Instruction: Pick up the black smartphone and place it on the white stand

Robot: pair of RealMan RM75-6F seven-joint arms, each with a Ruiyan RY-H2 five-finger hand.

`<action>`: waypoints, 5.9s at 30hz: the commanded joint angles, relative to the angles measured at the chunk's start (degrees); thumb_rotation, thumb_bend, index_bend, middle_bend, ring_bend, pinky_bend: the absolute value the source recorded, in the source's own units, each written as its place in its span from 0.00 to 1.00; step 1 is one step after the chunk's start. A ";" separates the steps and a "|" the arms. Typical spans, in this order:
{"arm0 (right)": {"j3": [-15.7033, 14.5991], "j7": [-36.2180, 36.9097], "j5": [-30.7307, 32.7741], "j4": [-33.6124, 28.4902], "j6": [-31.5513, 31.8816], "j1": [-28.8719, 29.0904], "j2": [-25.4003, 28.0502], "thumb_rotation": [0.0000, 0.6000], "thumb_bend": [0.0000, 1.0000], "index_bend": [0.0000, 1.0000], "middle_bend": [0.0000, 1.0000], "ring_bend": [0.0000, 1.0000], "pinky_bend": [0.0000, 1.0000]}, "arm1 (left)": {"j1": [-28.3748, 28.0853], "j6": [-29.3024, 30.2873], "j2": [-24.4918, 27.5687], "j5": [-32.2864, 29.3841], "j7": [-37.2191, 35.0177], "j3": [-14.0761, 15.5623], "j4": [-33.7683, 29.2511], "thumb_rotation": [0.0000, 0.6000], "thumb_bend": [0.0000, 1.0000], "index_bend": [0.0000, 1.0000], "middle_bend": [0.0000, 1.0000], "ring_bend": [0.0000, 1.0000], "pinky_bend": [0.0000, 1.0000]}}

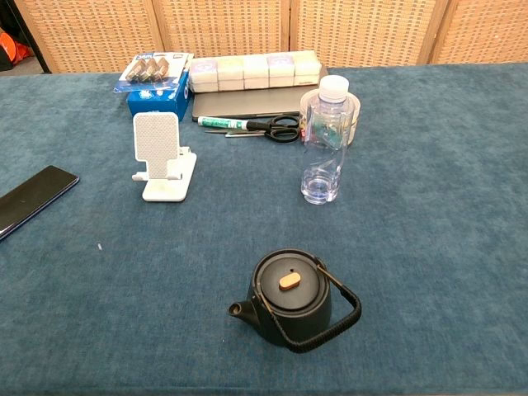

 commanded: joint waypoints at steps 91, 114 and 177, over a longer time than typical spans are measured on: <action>0.52 2.30 2.10 0.40 -2.46 0.82 0.66 1.00 0.00 0.00 0.00 0.00 0.00 | -20.35 -37.17 -9.42 -2.79 -41.57 -8.88 7.69 1.00 0.00 0.00 0.00 0.00 0.00; 0.54 2.19 2.14 0.45 -2.54 0.85 0.59 1.00 0.00 0.00 0.00 0.00 0.00 | -20.77 -38.11 -14.24 -4.33 -37.59 -6.07 12.18 1.00 0.00 0.00 0.00 0.00 0.00; 0.13 4.84 0.76 -0.08 -2.22 0.63 1.77 1.00 0.00 0.00 0.00 0.00 0.00 | -14.93 -16.53 -13.17 -10.67 15.07 2.35 4.90 1.00 0.07 0.29 0.15 0.06 0.23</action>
